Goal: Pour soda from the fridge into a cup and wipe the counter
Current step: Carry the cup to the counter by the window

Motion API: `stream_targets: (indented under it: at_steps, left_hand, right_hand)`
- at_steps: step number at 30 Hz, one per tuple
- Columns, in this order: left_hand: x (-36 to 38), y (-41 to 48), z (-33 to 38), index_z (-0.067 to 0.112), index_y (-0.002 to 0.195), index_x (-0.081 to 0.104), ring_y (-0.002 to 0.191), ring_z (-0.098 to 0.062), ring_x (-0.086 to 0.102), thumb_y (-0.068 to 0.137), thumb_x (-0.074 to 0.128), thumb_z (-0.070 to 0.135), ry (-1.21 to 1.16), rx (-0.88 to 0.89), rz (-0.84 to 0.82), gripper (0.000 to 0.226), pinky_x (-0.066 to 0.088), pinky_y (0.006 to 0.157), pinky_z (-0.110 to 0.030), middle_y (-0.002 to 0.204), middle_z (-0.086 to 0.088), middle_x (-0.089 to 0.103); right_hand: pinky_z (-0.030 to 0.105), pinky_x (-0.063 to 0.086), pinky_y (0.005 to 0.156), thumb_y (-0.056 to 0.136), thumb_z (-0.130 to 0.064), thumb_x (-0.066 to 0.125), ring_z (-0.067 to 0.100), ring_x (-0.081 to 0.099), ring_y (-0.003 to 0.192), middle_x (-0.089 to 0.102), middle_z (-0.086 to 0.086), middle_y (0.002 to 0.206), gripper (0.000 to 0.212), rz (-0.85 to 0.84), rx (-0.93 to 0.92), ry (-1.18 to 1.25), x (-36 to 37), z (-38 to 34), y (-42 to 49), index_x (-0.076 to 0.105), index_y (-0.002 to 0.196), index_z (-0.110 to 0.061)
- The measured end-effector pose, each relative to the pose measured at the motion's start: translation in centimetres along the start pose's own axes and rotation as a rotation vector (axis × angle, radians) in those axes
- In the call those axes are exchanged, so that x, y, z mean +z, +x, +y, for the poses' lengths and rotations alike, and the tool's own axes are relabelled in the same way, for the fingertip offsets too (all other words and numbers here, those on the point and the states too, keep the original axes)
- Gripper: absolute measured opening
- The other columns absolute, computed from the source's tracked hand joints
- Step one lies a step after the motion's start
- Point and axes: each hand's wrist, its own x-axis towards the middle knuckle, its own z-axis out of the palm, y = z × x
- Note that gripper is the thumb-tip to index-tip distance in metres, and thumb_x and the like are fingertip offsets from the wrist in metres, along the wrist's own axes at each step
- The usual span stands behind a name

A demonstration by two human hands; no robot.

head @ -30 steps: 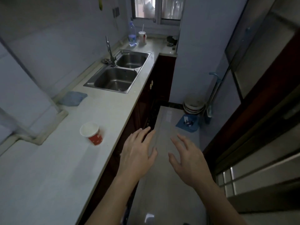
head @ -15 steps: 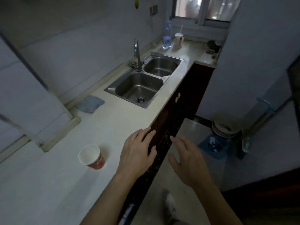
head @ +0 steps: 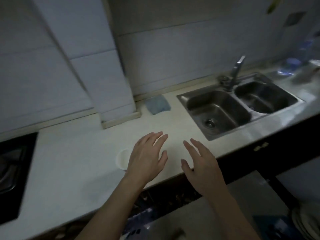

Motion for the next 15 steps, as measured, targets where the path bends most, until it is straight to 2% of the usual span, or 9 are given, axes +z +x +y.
stream_targets:
  at_steps: [7,11,15]
  left_hand:
    - [-2.4,-3.6,-7.9,0.02,0.139,0.054,0.129,-0.019,0.05,0.09,0.035,0.041,0.008,-0.301,0.088,0.057,0.037,0.108,-0.032,0.142,0.002,0.056]
    - [-2.7,-5.8,-12.2,0.02,0.141,0.05,0.125,-0.019,0.051,0.094,0.042,0.037,-0.064,-0.469,0.143,0.051,0.042,0.103,-0.034,0.14,0.002,0.056]
    - [-1.3,-7.6,-15.9,0.02,0.142,0.049,0.125,-0.021,0.051,0.097,0.054,0.023,-0.154,-0.606,0.134,0.046,0.041,0.103,-0.033,0.141,0.001,0.054]
  right_hand:
    - [0.042,0.041,0.107,0.089,-0.034,0.062,0.025,0.045,0.135,0.049,0.004,0.147,0.056,-0.136,-0.242,0.035,5.0,-4.6,5.6,0.048,0.143,-0.022]
    - [0.041,0.042,0.106,0.086,-0.026,0.07,0.025,0.048,0.133,0.053,0.004,0.143,0.059,-0.191,-0.295,0.036,7.8,-5.6,7.4,0.05,0.142,-0.021]
    - [0.04,0.042,0.105,0.083,-0.023,0.074,0.026,0.052,0.13,0.057,0.008,0.139,0.062,-0.265,-0.317,0.005,11.0,-5.1,8.9,0.052,0.14,-0.017]
